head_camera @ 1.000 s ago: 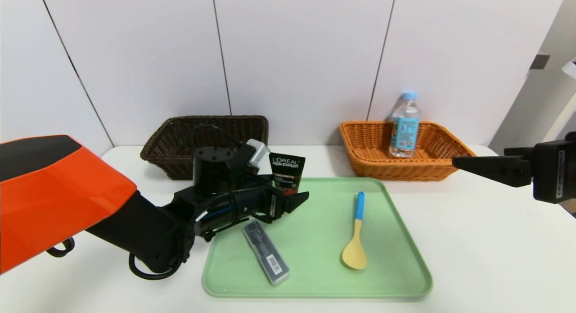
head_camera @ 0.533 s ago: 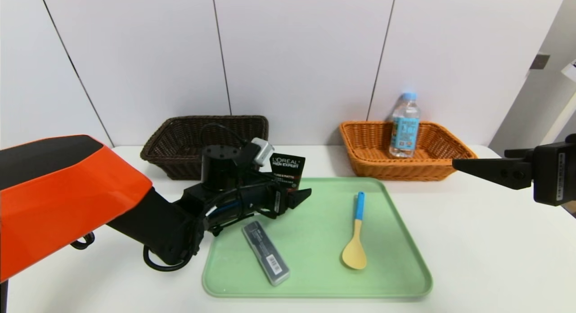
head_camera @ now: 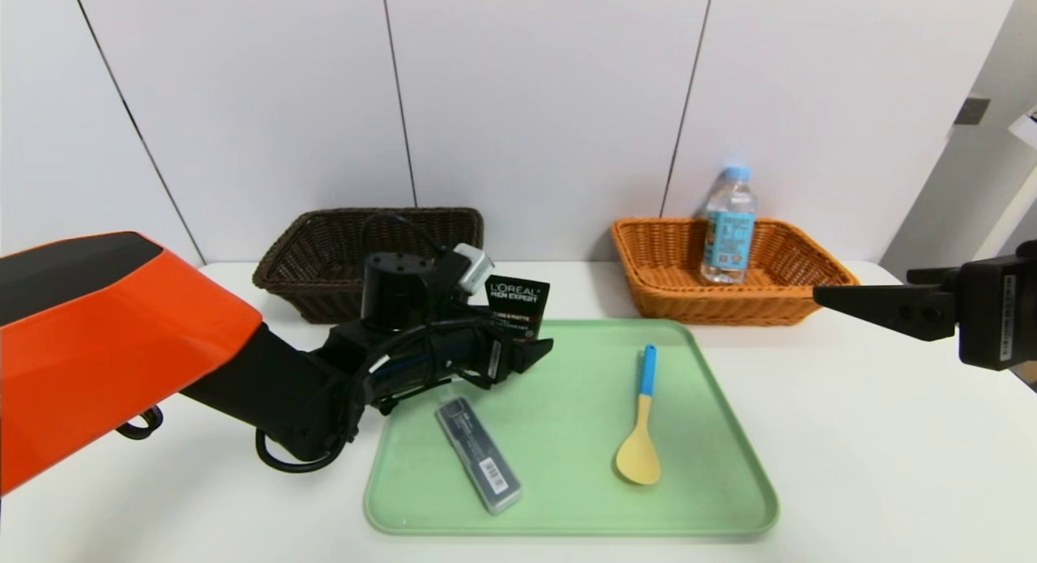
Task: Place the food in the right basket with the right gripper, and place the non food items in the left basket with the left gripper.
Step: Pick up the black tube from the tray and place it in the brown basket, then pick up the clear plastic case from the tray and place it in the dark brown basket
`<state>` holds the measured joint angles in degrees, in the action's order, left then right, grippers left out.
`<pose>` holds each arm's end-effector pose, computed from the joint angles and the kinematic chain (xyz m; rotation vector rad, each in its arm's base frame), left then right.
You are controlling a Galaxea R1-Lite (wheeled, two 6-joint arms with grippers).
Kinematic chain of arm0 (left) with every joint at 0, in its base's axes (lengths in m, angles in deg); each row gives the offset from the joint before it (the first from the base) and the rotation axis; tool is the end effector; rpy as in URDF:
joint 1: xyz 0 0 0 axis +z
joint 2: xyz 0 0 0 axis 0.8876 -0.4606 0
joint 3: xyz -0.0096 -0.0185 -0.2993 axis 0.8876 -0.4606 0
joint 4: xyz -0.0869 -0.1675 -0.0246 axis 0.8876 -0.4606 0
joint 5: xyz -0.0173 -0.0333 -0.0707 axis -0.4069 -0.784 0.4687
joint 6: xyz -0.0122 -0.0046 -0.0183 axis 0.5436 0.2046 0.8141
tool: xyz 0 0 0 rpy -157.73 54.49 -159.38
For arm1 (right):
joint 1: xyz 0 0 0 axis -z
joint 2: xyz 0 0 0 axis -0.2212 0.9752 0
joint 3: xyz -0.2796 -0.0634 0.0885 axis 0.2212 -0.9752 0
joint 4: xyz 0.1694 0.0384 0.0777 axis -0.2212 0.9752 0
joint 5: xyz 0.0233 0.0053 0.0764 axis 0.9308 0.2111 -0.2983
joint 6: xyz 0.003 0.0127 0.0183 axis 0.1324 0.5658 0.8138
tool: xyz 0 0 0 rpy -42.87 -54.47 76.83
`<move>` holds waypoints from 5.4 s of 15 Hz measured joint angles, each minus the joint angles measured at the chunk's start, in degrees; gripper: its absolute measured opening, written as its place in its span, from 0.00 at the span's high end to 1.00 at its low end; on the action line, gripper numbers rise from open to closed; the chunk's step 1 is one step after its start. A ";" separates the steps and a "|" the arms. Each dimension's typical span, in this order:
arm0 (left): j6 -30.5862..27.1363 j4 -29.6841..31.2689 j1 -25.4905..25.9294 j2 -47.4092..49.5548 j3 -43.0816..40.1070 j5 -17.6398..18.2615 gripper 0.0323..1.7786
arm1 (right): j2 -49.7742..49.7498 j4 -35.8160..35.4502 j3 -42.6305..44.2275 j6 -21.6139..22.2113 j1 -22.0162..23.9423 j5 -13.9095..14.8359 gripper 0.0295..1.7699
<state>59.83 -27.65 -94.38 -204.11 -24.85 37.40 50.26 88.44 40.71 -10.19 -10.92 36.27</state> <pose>0.3219 -0.2063 0.1129 0.0168 0.2679 -0.8015 0.1487 0.0632 0.2810 -0.0061 0.4470 0.3016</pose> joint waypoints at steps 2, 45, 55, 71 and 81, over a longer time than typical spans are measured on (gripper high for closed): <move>0.00 -0.02 -0.06 -0.17 0.89 -0.15 0.05 | 0.00 0.06 -0.02 -0.02 0.00 -0.04 0.04; -3.25 -24.83 26.51 7.50 23.41 0.40 0.85 | -2.56 0.06 -2.71 0.00 -0.28 0.00 0.04; -3.04 -25.08 27.70 1.38 24.32 0.27 0.85 | -2.54 0.06 -2.71 -0.26 -0.28 -0.06 0.04; -2.93 -24.81 27.67 7.68 21.50 -0.21 0.23 | -2.45 -0.30 -2.71 0.05 -0.20 -0.06 0.04; 1.27 -31.61 25.77 26.30 8.72 -0.09 0.10 | -2.93 -0.71 -3.78 0.24 -0.20 0.07 0.04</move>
<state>61.10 -59.26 -68.61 -177.82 -16.14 37.32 47.33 87.73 36.93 -9.95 -11.11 36.34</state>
